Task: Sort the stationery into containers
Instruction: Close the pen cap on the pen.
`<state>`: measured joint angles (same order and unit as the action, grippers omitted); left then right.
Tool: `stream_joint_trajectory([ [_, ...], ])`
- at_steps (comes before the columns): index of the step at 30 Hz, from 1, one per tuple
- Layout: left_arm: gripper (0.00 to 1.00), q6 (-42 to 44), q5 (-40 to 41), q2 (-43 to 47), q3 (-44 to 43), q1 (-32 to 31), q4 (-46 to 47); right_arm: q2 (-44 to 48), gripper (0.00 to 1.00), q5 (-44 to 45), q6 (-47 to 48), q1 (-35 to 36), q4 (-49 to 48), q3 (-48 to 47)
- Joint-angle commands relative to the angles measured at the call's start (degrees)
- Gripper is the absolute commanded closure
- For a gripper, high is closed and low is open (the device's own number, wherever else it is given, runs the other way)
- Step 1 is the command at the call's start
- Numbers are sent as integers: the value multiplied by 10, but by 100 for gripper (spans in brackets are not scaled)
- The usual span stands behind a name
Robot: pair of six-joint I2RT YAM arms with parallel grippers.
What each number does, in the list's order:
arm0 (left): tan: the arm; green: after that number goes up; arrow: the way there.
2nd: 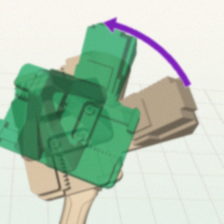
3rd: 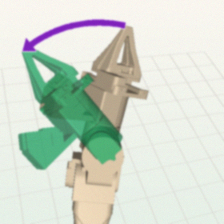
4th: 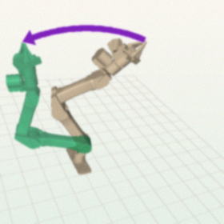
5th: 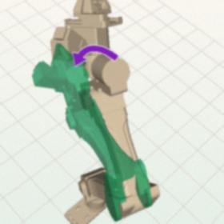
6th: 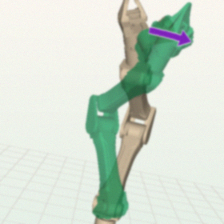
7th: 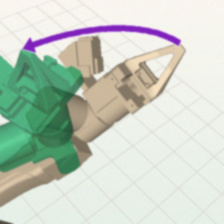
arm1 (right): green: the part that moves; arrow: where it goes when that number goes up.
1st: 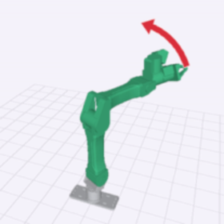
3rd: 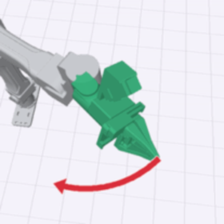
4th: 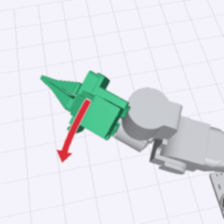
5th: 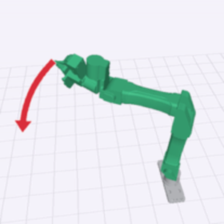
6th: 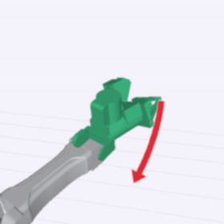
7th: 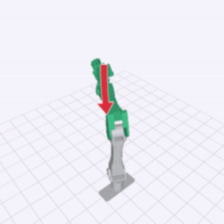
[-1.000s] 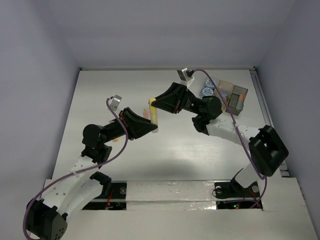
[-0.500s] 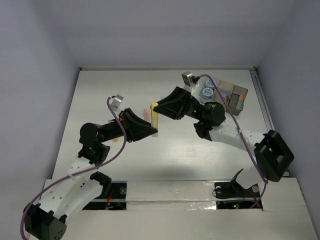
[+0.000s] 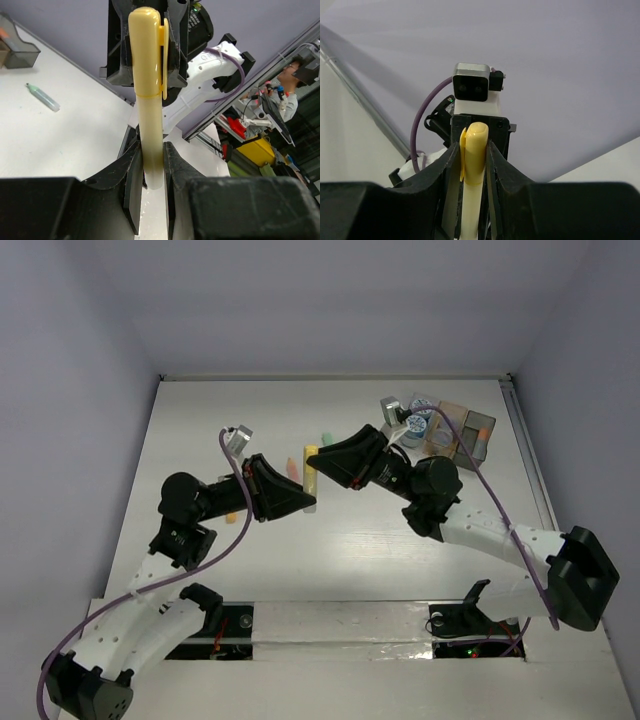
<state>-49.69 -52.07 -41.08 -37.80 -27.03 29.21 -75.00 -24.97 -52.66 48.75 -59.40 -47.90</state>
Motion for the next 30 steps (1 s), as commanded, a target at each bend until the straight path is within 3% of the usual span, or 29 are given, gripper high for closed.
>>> stream_joint_trajectory([
  [1, 100, 24, 103, 8, -107, 6, 167, -41, 100, -83, 61, 43, 190, 82],
  [19, 100, 12, 107, -49, -177, 6, 168, -13, 100, -51, 44, 86, 156, 170],
  [24, 100, 39, 99, -48, -161, 6, 110, 27, 100, 9, 62, 86, 180, 169],
  [27, 81, 90, 102, -28, -126, 6, 15, 81, 100, 92, 102, 72, 254, 130],
  [28, 66, 106, 102, -16, -116, 6, -14, 92, 100, 110, 110, 50, 288, 108],
  [30, 51, 156, 113, -7, -87, 6, -98, 119, 100, 149, 126, 19, 320, 84],
])
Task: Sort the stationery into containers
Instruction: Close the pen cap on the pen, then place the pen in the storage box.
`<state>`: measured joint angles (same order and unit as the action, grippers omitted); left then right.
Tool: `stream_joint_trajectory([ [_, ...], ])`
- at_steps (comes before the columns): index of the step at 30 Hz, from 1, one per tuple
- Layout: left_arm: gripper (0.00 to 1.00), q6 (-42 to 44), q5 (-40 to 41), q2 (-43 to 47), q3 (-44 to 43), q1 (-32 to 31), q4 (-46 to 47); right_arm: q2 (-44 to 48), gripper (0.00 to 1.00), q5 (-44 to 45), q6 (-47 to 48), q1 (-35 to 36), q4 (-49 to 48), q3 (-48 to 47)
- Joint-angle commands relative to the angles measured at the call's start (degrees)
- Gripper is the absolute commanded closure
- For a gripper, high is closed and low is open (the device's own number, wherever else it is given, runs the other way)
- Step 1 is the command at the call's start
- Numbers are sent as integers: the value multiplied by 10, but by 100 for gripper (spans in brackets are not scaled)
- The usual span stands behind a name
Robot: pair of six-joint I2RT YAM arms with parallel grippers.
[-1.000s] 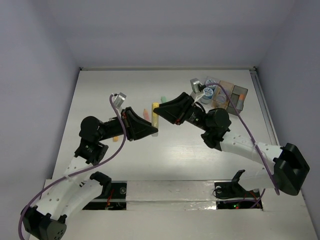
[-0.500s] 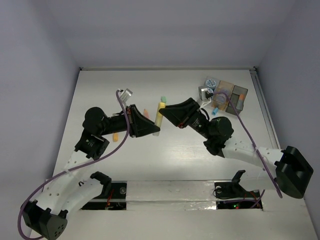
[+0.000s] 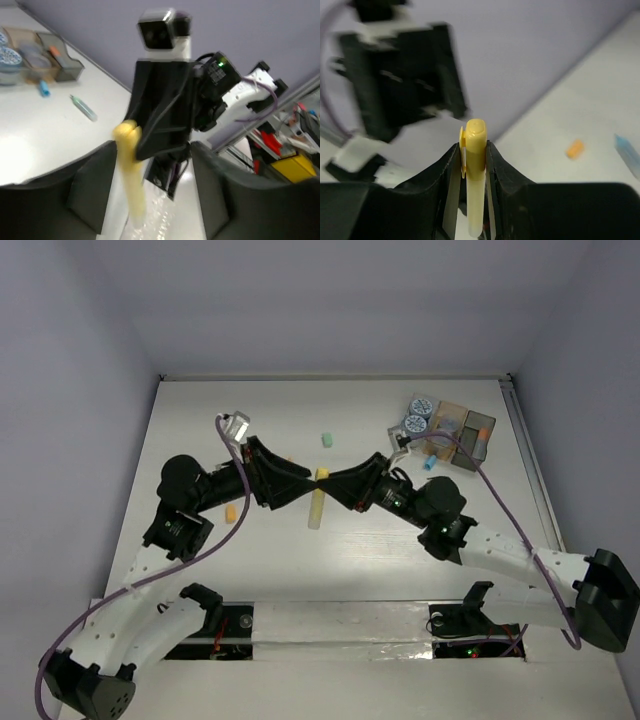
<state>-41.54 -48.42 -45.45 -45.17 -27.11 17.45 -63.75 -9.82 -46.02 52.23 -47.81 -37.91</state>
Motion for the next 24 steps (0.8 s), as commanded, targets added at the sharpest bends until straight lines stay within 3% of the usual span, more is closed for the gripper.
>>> stream_joint_trajectory([
  [1, 39, 90, 76, 43, -5, 7, -9, 12, 100, 2, 60, -35, 233, -36],
  [4, 21, 140, 87, 58, 20, 7, -103, 31, 100, -14, 59, -127, 274, -64],
  [8, 6, 171, 125, 94, 53, 7, -152, 28, 100, -24, 92, -237, 338, -102],
  [10, 1, 192, 136, 101, 49, 7, -173, 21, 100, -4, 118, -303, 414, -131],
  [12, 1, 225, 154, 111, 40, 7, -205, 12, 100, 45, 163, -352, 475, -165],
  [16, 1, 259, 183, 138, 57, 7, -219, -31, 100, 94, 210, -522, 592, -214],
  [19, 1, 255, 184, 154, 83, 7, -211, -86, 100, 139, 245, -574, 622, -269],
  [24, 1, 258, 200, 167, 76, -38, -222, -227, 100, 202, 308, -593, 652, -377],
])
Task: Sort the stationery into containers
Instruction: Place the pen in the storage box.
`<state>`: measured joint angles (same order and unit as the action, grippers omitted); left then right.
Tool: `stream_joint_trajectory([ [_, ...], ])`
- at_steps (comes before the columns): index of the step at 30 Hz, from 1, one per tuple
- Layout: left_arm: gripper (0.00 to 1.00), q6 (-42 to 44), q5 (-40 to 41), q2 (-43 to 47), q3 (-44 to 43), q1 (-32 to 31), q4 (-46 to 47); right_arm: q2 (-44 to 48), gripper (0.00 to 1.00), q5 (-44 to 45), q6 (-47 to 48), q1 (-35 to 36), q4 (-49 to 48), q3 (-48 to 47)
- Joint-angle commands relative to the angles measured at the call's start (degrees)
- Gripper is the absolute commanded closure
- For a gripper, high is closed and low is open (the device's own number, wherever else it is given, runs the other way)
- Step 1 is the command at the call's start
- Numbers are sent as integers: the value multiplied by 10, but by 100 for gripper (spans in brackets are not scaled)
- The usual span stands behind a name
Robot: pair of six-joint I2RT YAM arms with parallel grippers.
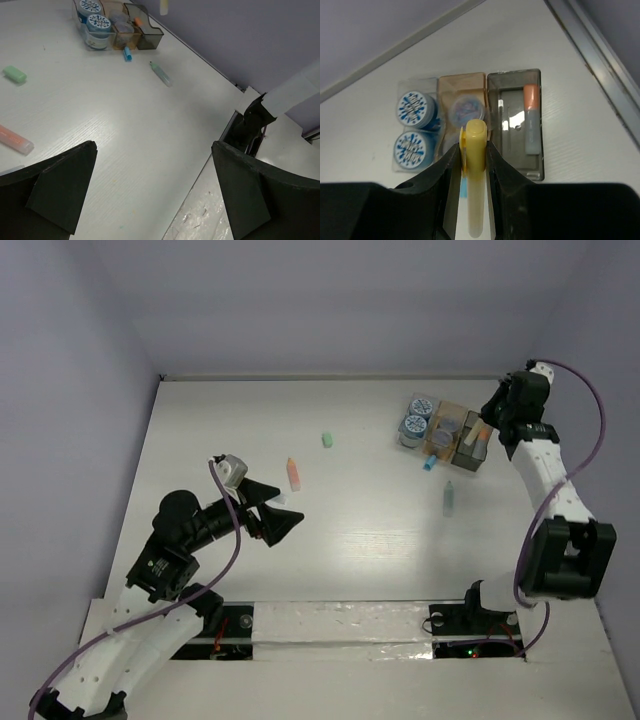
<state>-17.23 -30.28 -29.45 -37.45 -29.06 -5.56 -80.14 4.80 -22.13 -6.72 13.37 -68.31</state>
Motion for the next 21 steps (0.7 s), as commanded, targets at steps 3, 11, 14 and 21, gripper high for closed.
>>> stream_joint_trajectory([
  [3, 1, 12, 31, 14, 1, -33, 5, -138, 100, 71, 102, -8, 47, -130],
  [11, 1, 7, 49, 19, 2, -52, -2, -258, 100, 95, 133, -8, 61, -205],
  [14, 1, 9, 38, 18, 1, -57, 0, -280, 100, 82, 126, -8, 60, -213],
  [21, 1, 10, 51, 13, -1, -57, 0, -261, 36, 87, 87, -8, 76, -206],
])
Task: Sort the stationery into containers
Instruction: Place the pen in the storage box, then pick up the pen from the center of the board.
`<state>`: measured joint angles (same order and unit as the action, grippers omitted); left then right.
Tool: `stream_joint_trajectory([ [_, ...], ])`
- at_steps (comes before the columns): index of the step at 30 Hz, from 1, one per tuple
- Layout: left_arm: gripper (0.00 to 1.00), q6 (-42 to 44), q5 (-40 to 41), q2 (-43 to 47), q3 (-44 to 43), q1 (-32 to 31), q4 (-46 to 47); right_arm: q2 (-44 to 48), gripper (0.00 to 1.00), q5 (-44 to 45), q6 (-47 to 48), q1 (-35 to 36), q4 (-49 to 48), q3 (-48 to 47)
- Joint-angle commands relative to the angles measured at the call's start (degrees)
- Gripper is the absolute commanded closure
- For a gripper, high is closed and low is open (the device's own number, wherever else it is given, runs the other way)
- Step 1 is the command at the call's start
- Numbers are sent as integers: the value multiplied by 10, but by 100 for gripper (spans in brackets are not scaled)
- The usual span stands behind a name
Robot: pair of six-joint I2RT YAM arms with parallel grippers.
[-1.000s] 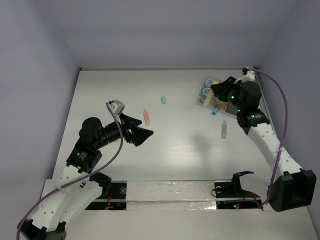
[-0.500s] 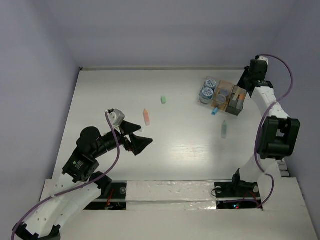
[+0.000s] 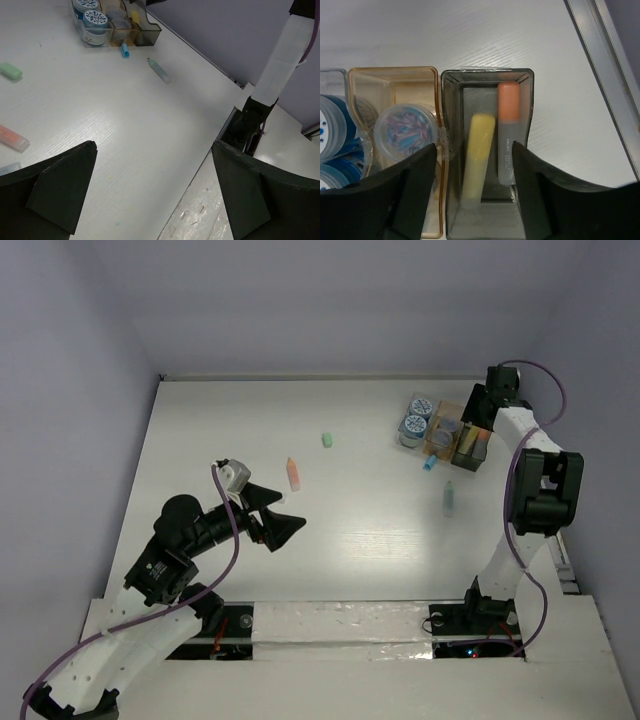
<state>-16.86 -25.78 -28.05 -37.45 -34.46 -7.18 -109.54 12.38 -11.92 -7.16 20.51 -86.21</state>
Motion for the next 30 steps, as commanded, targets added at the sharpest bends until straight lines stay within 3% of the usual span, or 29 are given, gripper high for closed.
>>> stream_joint_trajectory([
  [1, 1, 6, 5, -2, -1, -3, 16, 44, 30, 6, -20, -4, 6, -23],
  [5, 1, 8, -1, -2, -1, -3, 19, 121, 22, -38, -52, -4, -5, 35],
  [11, 1, 9, 1, 1, -1, -3, 19, 320, 27, -105, -105, 44, -33, 291],
  [15, 1, 10, -3, 0, -3, -3, 22, 382, 27, -145, -108, 44, 0, 401],
  [20, 1, 13, -1, 5, -3, -3, 23, 385, 25, -137, -100, 68, 52, 423],
  [24, 1, 10, 0, 12, 0, -3, 23, 347, 24, -78, -97, 74, 59, 396],
  [30, 1, 8, 5, 9, 1, -3, 21, 256, 32, -33, -88, 95, 61, 359],
])
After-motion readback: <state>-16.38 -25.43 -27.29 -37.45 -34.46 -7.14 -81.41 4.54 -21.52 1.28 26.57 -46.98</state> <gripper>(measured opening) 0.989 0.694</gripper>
